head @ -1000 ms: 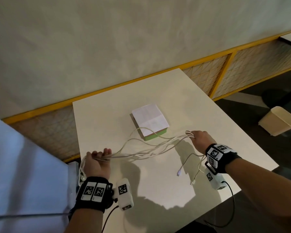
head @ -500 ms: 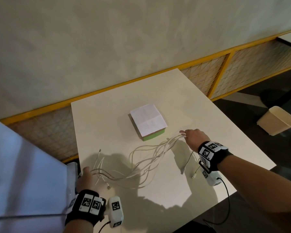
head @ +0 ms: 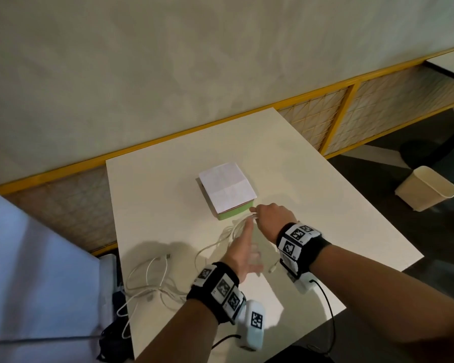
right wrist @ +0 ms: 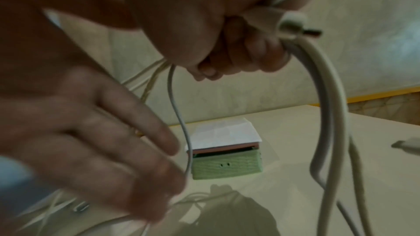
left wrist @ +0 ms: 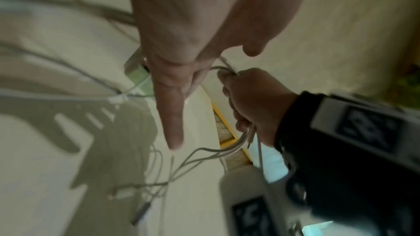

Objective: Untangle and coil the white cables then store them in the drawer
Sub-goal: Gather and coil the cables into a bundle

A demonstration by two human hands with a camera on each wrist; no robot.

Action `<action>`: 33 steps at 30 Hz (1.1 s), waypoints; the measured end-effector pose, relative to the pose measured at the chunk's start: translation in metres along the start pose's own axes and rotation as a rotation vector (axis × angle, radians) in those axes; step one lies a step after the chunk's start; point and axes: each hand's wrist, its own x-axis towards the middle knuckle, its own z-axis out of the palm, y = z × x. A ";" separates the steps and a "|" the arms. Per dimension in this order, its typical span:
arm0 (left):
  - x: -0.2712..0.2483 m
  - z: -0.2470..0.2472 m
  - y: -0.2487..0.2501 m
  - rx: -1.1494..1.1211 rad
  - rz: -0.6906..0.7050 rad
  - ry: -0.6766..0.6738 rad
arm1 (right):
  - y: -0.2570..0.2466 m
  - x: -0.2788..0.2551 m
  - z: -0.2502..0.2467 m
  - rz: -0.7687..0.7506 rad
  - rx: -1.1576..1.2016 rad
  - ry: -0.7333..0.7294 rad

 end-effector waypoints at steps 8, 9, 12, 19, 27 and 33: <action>0.016 0.004 0.022 -0.503 0.060 -0.050 | -0.008 -0.019 -0.004 -0.112 -0.093 0.051; 0.015 0.006 0.023 -0.519 0.038 -0.065 | -0.008 -0.020 -0.005 -0.116 -0.089 0.056; 0.017 0.006 0.022 -0.552 0.038 -0.057 | -0.009 -0.025 -0.009 -0.151 -0.104 0.069; 0.009 0.010 0.024 -0.622 0.269 0.237 | -0.016 -0.027 -0.003 -0.243 -0.116 0.124; 0.003 -0.004 0.038 -0.948 0.355 0.279 | -0.009 -0.024 0.012 -0.293 0.201 0.005; 0.001 -0.010 0.029 -0.952 0.364 0.279 | -0.008 -0.018 0.008 -0.387 0.311 -0.143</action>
